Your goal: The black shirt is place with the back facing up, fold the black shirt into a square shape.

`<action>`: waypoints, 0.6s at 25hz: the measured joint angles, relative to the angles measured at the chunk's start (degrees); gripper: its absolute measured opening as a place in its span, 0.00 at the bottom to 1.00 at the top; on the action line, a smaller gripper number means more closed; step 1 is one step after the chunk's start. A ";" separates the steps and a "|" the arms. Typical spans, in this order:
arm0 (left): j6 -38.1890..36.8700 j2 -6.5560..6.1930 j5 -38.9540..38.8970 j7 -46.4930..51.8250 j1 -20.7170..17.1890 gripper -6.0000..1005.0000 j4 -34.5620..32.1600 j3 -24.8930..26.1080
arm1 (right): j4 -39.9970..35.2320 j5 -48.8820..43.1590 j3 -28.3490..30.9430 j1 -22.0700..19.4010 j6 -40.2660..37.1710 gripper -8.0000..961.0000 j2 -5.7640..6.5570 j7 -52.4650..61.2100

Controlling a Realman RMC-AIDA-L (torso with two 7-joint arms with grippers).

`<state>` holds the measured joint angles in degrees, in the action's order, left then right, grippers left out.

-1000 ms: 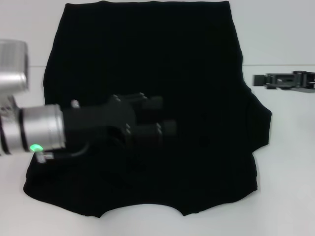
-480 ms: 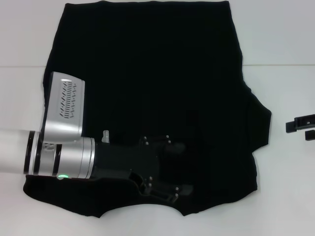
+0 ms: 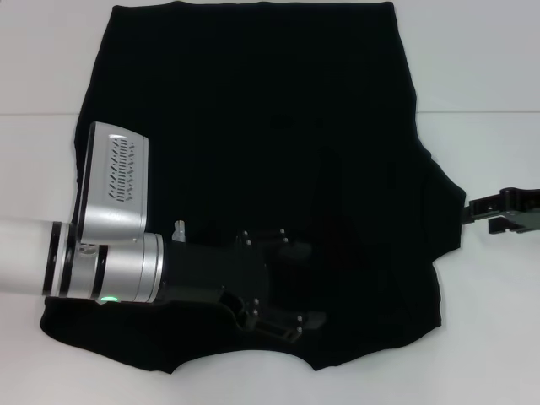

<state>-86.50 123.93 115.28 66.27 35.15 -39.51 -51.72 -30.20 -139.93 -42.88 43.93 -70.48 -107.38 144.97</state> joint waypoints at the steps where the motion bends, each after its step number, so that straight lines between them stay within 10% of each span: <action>1: 0.04 0.00 0.00 0.00 0.00 0.94 0.00 0.03 | 0.43 -0.05 -0.33 0.32 0.68 0.69 -0.16 0.02; 15: 1.84 0.00 -0.01 0.11 -0.09 0.94 0.35 0.42 | 4.24 -2.44 -0.89 2.61 7.66 0.67 -2.00 0.16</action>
<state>-84.66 123.93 115.27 66.38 35.06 -39.15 -51.30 -25.96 -142.38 -43.77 46.55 -62.82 -109.38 145.13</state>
